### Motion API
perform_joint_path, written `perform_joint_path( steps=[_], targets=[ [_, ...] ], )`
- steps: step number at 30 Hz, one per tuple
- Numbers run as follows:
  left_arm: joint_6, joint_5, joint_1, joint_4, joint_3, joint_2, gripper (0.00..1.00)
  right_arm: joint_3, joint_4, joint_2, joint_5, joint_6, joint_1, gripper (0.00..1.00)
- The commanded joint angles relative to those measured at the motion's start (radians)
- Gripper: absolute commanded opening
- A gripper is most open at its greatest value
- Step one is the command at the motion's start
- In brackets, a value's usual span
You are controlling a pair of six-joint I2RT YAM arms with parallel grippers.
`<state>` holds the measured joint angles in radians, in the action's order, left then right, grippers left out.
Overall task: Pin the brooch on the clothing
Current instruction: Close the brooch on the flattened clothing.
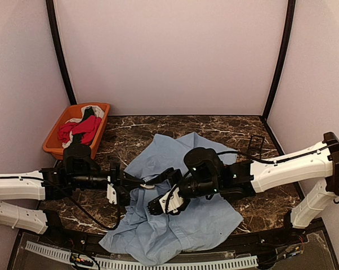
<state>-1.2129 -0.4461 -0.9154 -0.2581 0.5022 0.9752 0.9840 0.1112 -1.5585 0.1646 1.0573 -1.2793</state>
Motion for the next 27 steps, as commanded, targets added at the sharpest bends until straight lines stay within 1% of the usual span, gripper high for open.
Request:
perform_joint_path(
  steps=[1, 11, 27],
  targets=[
    [-0.004, -0.035, -0.012, -0.207, 0.039, -0.031, 0.01, -0.016, 0.048, -0.007, 0.081, -0.017, -0.004, 0.76],
    [-0.008, -0.039, -0.013, -0.204, 0.037, -0.032, 0.01, -0.016, 0.066, 0.005, 0.089, -0.065, 0.007, 0.77],
    [-0.013, -0.037, -0.014, -0.200, 0.037, -0.038, 0.01, -0.055, 0.166, 0.046, 0.040, -0.116, 0.018, 0.79]
  ],
)
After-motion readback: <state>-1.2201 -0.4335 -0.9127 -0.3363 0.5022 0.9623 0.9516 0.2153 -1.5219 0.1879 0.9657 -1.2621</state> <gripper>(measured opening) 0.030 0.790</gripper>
